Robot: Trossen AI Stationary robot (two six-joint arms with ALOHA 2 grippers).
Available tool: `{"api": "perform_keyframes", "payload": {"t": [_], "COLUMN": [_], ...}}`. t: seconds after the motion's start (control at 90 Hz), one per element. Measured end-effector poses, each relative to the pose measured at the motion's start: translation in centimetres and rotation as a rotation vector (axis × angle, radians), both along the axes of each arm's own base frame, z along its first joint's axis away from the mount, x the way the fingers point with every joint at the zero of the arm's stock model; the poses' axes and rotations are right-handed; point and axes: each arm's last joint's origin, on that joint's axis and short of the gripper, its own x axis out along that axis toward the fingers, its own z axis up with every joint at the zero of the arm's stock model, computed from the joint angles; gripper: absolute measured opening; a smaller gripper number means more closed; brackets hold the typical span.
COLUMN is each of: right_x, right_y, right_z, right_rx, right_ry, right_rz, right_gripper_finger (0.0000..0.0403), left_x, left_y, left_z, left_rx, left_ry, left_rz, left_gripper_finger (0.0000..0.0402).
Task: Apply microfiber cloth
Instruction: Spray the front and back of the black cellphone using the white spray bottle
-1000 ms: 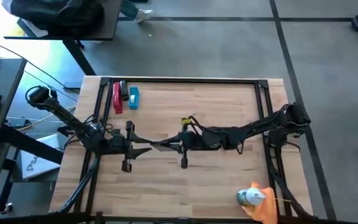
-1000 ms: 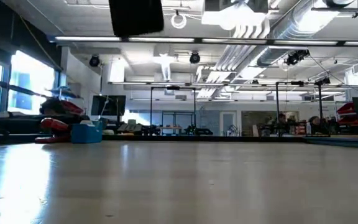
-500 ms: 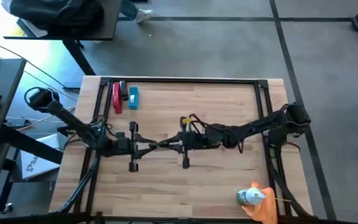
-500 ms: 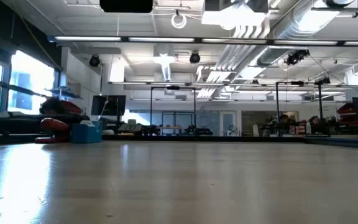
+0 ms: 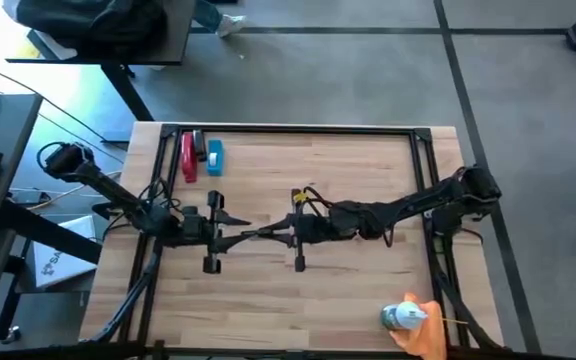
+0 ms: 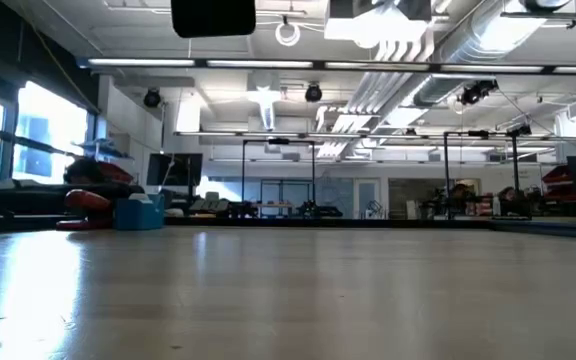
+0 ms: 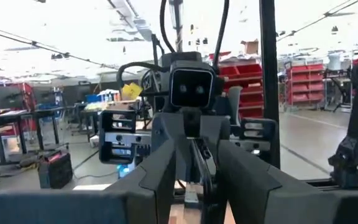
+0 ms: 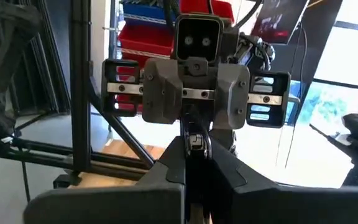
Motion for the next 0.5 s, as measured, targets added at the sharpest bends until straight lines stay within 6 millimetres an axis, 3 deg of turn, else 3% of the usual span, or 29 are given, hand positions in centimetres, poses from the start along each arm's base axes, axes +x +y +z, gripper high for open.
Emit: {"api": "perform_keyframes", "payload": {"t": [0.5], "right_x": [-0.04], "right_y": [0.08], "right_z": [0.2], "right_rx": [0.025], "right_ry": [-0.018], "right_rz": [-0.008], "right_gripper_finger": [0.0001], "left_x": [0.79], "left_y": [-0.38], "left_z": [-0.81], "left_rx": [0.013], "left_ry": [0.013], "left_rz": [-0.01], "left_gripper_finger": [0.01]}}
